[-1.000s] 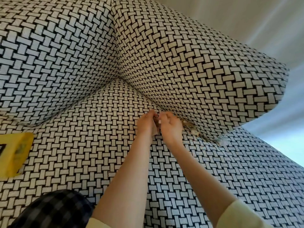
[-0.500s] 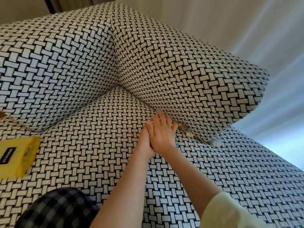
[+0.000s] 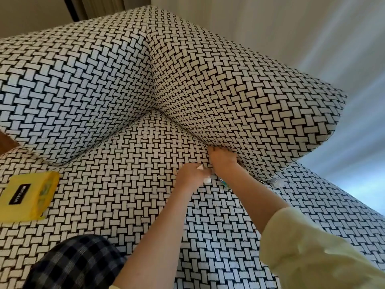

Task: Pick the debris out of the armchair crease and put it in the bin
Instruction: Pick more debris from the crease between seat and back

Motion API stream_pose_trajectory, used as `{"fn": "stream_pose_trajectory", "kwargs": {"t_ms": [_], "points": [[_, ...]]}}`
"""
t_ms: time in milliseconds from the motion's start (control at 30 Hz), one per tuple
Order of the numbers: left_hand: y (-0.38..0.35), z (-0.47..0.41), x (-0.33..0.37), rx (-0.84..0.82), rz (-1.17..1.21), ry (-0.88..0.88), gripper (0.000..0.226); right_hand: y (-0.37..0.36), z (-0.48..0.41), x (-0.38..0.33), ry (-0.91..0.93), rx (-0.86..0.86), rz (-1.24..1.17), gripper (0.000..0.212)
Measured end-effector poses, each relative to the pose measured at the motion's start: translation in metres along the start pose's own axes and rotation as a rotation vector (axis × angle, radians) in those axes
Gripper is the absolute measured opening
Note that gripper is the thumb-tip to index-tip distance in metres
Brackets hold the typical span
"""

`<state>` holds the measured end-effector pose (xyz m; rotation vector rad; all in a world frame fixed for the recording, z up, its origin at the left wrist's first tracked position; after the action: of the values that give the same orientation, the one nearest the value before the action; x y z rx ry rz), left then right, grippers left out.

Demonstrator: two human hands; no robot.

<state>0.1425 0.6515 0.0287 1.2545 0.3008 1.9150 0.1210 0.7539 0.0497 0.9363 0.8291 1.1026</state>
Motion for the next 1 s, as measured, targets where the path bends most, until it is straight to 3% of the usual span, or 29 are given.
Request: {"fn": "stream_pose_trajectory", "kwargs": {"t_ms": [167, 267, 467, 567, 700, 833, 1000], "points": [[-0.002, 0.007, 0.008, 0.003, -0.186, -0.083, 0.028, 0.004, 0.007, 0.007, 0.097, 0.077, 0.007, 0.041], [-0.007, 0.011, 0.015, 0.029, -0.326, -0.156, 0.033, 0.006, 0.014, 0.022, 0.122, 0.127, -0.152, 0.037], [-0.019, 0.016, 0.025, -0.029, -0.393, -0.236, 0.051, -0.001, 0.048, 0.067, -0.099, 0.477, -1.058, 0.018], [-0.033, 0.021, 0.037, -0.018, -0.566, -0.303, 0.062, -0.022, 0.064, 0.075, -0.222, 0.507, -1.448, 0.023], [-0.039, 0.021, 0.041, 0.071, -0.662, -0.305, 0.061, -0.03, 0.07, 0.071, -0.223, 0.523, -1.519, 0.018], [-0.037, 0.021, 0.039, 0.087, -0.626, -0.246, 0.018, -0.032, 0.078, 0.068, -0.232, 0.508, -1.642, 0.024], [-0.033, 0.022, 0.029, 0.057, -0.334, -0.202, 0.011, -0.029, 0.086, 0.057, -0.14, 0.629, -1.204, 0.056]]}}
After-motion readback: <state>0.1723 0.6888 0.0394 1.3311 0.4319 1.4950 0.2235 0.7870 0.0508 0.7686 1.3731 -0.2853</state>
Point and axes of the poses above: each hand's wrist, its own z-axis away from the middle knuckle, its own y-axis out of the back of the hand, x = y × z, the point moved 9 cm from there along -z, towards the middle knuckle, and after that the axes turned 15 degrees about -z, right-handed, at the moved point
